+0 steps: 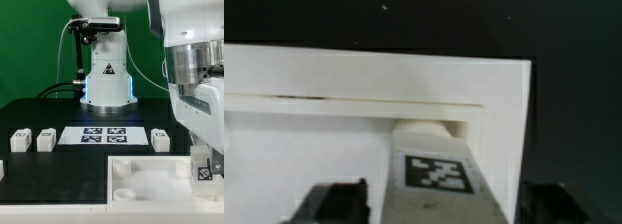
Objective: Assemble one leg
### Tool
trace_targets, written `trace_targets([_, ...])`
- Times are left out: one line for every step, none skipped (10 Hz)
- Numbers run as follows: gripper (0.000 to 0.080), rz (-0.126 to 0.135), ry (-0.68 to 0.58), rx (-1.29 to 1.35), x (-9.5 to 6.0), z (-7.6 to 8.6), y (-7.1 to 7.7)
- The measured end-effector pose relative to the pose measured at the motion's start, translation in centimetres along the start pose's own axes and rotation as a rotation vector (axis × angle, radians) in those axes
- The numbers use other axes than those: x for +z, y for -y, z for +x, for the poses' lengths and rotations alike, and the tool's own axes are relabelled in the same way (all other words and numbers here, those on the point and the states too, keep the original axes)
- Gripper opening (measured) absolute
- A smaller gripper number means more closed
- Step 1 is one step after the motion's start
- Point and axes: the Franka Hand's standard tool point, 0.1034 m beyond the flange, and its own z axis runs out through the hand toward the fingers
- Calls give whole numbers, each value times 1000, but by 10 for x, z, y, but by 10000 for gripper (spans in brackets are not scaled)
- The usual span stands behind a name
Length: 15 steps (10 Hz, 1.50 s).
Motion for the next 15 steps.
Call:
trace_targets([569,0,0,-15,0,0,0])
trace_targets([627,0,-4,-239,0,2,1])
trace_targets([627,2,-3,-422,0,4,2])
trace_targets([645,2,-2,-460,0,3,2])
trace_targets([645,1,-3,-566,0,3,2])
trace_targets([648,0,-4,-664,0,4,2])
trace_targets([648,-30,-3,-814,0,2,0])
trace_targets([648,-88,-7,-1010,-2,-2,3])
trace_targets([648,-112,-8,-1199,-4,-4,8])
trace_targets([648,-146,20,-1382,-3,-4,7])
trace_targets([648,-136,13,-1386,-3,-4,9])
trace_targets([648,-134,12,-1368,-3,-4,9])
trace_targets([648,-134,12,-1353,-3,-4,9])
trace_targets([526,-130,9,-1253,-3,-5,8])
trace_targets([392,-128,4,-1152,-3,-6,8])
